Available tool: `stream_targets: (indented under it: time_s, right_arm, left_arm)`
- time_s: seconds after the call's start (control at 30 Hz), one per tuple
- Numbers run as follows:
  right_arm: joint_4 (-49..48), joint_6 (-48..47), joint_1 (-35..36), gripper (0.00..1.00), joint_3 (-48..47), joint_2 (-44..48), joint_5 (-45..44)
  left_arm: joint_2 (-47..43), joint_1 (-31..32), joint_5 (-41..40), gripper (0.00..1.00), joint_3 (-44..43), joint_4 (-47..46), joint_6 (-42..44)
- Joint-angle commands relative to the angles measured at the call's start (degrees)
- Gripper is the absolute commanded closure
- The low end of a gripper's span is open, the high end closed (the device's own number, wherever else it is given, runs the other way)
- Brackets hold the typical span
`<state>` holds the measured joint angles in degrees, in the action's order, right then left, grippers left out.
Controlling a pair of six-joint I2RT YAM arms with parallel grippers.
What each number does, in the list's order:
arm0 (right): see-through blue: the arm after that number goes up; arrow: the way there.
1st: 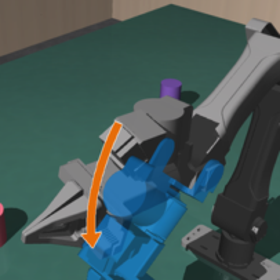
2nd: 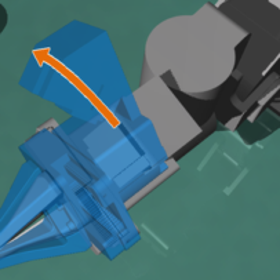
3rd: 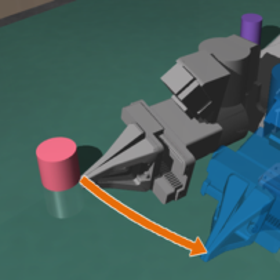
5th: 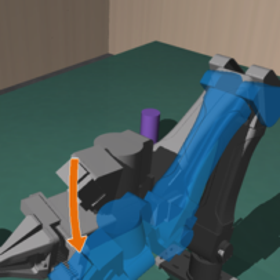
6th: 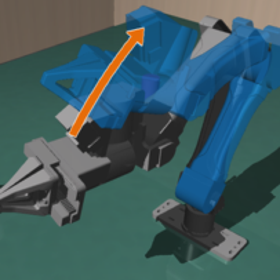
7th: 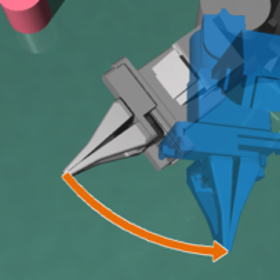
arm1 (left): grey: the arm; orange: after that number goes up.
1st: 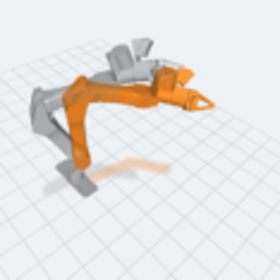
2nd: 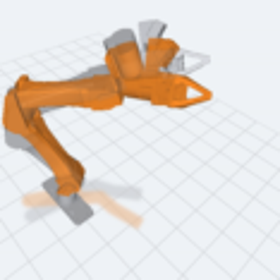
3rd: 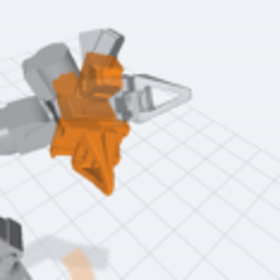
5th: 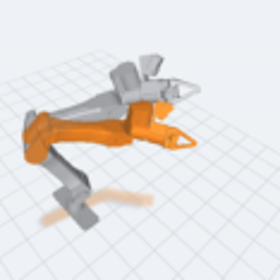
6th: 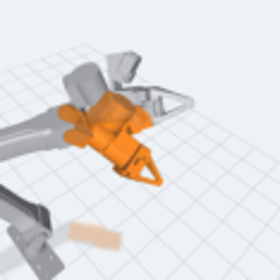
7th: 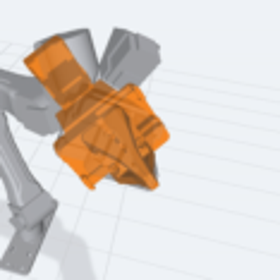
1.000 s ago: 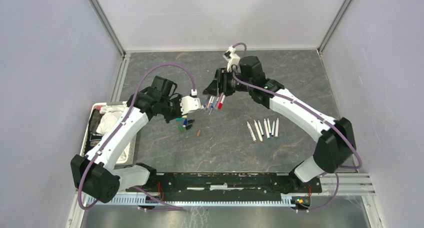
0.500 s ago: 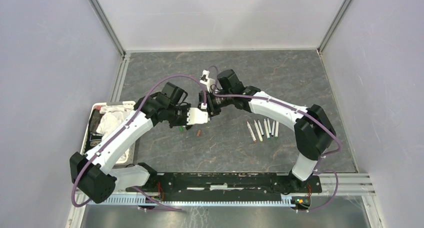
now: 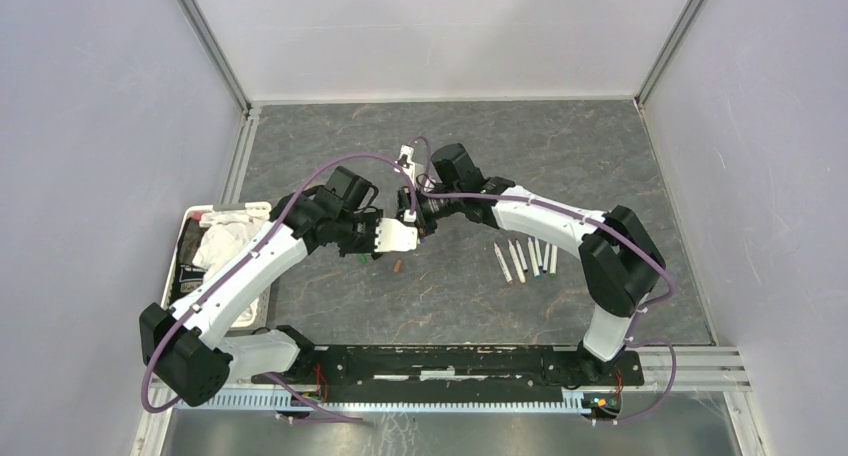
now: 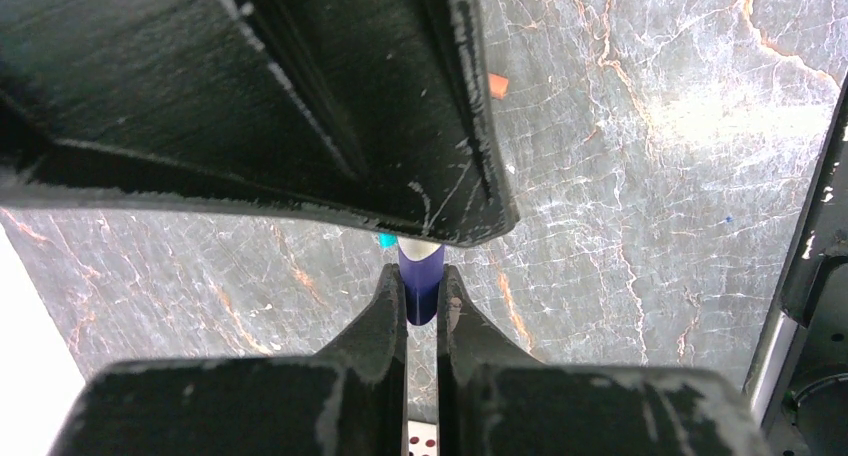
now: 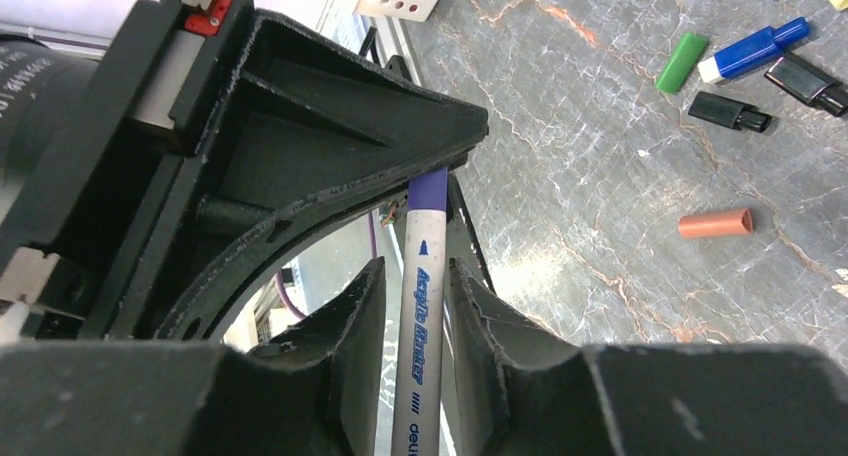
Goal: Open the pen caps
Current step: Pick up the pen from the center of the board, then open the pen cap from the pen.
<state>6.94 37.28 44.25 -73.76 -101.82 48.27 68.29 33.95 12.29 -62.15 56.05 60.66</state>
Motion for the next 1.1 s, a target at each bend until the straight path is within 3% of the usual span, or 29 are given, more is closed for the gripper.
stream_targets:
  time_s: [0.0,0.13,0.23,0.3,0.37,0.5,0.87,1.07]
  right_arm:
    - [-5.5,1.0,0.4,0.68,2.3,0.5,3.2]
    - [-5.7,0.0,0.5,0.73,4.2,1.4,4.2]
    - [-4.8,-1.2,0.4,0.89,4.9,1.9,4.2]
    - [-4.5,-1.6,0.2,0.99,4.8,2.1,4.1]
    - [-5.8,-1.7,0.1,1.00,4.7,2.8,4.6]
    - [-8.1,-2.9,-0.1,1.00,4.5,4.0,7.6]
    - [-10.5,-6.1,-1.0,1.00,11.4,10.7,9.3]
    - [-10.5,-6.3,-1.1,1.00,12.4,11.2,9.1]
  left_arm:
    - [-0.9,0.3,0.3,0.97,-0.6,-0.3,2.0]
    - [-0.5,0.3,-0.7,0.98,-0.4,-1.2,2.1]
    - [-0.2,0.3,-1.0,0.96,-0.6,-1.4,1.7]
    - [-0.1,0.3,0.0,0.81,-1.0,-1.4,0.8]
    - [0.1,0.3,2.1,0.67,-1.4,-0.9,-0.6]
    - [0.2,0.3,9.3,0.61,-3.9,2.7,-2.0]
    - [2.5,0.1,19.9,0.68,-6.6,9.3,-0.7]
    - [3.1,0.2,22.0,0.94,-8.4,10.3,-0.7]
